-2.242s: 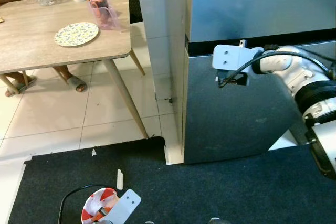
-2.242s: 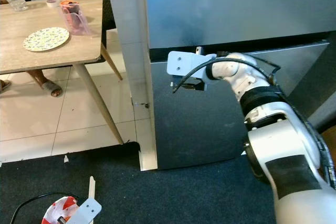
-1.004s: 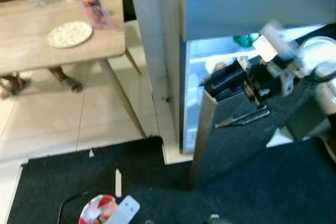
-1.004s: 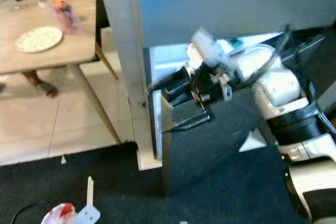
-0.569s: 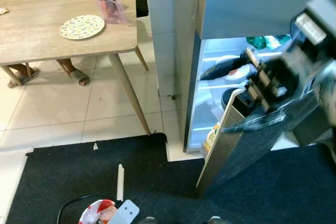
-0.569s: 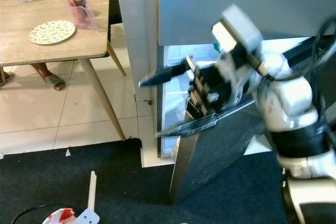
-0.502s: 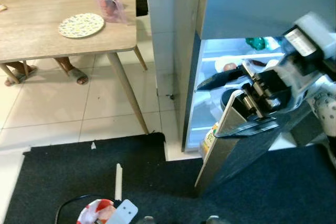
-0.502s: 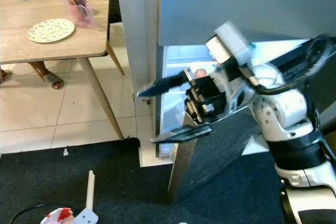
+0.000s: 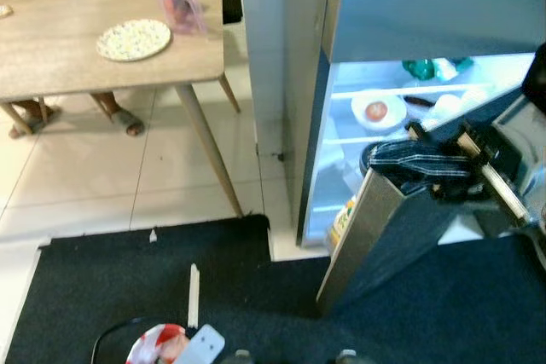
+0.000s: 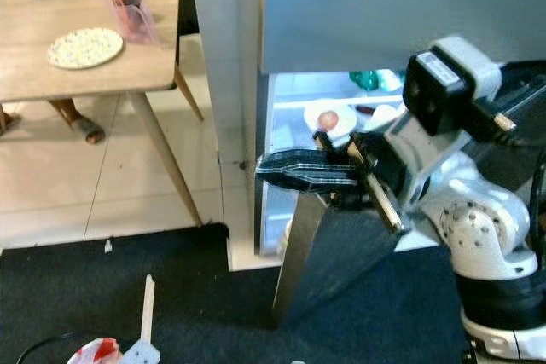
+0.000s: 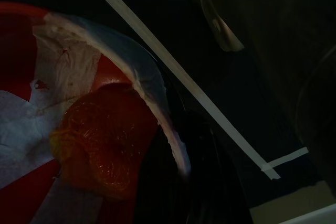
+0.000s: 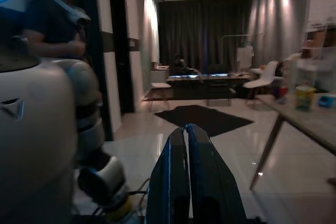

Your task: Restocking fridge

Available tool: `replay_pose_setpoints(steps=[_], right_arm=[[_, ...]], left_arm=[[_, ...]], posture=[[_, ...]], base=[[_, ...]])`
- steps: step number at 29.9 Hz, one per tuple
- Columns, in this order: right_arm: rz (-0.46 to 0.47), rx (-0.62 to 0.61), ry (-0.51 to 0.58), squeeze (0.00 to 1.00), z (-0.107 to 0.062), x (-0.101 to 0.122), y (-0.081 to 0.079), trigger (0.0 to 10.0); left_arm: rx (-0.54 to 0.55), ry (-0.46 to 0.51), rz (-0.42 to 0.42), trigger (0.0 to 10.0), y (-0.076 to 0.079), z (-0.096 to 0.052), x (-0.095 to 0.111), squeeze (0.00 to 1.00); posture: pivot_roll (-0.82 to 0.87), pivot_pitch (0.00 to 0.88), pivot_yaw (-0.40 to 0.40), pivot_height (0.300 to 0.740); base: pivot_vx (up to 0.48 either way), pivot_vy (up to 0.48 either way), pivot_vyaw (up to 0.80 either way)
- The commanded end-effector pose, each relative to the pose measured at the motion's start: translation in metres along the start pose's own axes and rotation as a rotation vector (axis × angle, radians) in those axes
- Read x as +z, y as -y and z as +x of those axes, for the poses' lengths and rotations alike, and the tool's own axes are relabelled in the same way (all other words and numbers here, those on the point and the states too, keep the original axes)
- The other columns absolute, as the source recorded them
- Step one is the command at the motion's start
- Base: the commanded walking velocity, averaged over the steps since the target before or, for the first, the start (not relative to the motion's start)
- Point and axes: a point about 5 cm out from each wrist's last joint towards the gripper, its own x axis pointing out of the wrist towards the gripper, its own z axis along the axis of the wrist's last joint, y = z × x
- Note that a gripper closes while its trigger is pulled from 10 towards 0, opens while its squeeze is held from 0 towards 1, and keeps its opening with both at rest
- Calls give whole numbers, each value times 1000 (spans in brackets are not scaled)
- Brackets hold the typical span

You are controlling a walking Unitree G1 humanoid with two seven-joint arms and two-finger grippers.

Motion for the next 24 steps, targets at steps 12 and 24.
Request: replay_pose_setpoints(steps=[12,24], right_arm=[[465,-242,-329,0,-44,-132,-39,0],[811,-801,-560,0,-141,-229,-89,10000]], left_arm=[[-34,10,8,10000,12,2,3,0],[-14,3,10,10000,4,1,1,0]], posture=[[-43,89,-13,740],[-41,83,-9,740]], base=[[0,0,0],[0,0,0]])
